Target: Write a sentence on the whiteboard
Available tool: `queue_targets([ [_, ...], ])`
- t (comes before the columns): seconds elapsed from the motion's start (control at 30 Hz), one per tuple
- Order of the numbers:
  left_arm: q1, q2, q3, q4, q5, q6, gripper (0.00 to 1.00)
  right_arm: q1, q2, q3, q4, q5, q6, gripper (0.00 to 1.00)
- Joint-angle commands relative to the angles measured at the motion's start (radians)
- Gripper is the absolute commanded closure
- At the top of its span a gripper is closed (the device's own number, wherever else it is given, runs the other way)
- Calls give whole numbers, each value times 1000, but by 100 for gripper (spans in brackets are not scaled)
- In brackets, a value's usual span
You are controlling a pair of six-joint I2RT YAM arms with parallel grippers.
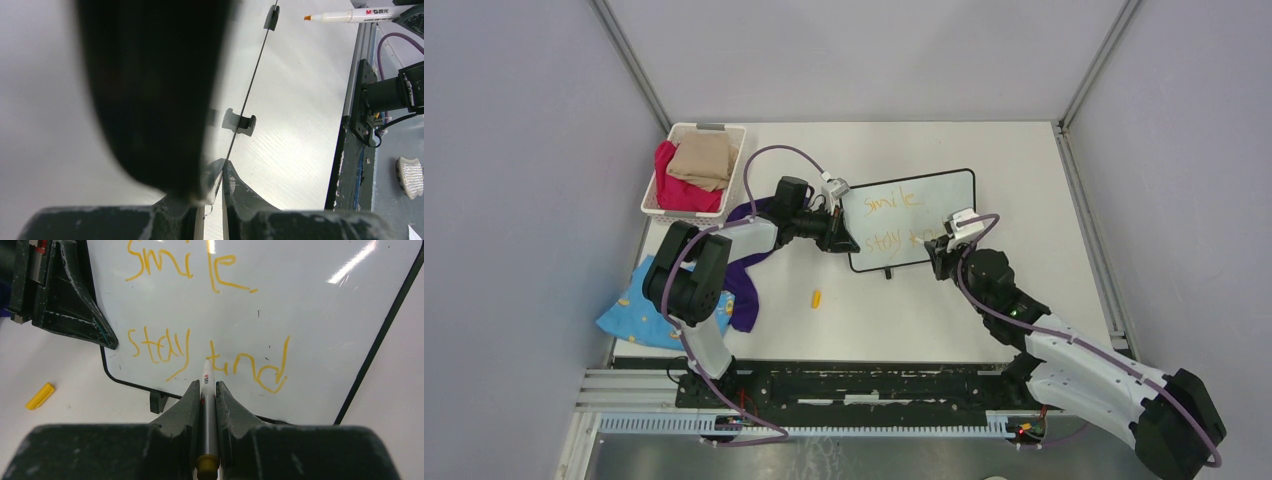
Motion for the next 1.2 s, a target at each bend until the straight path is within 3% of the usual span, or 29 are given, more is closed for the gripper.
queue_targets([
  [0.0, -48, 74, -36, -160, -163, 85, 98, 5, 17, 41, 78, 50, -6, 100],
  [0.17, -47, 74, -33, -162, -163, 86, 98, 3, 33, 40, 90, 112, 8, 100],
  [1.17, -47, 81, -27, -171, -162, 86, 98, 1, 137, 61, 172, 137, -1, 100],
])
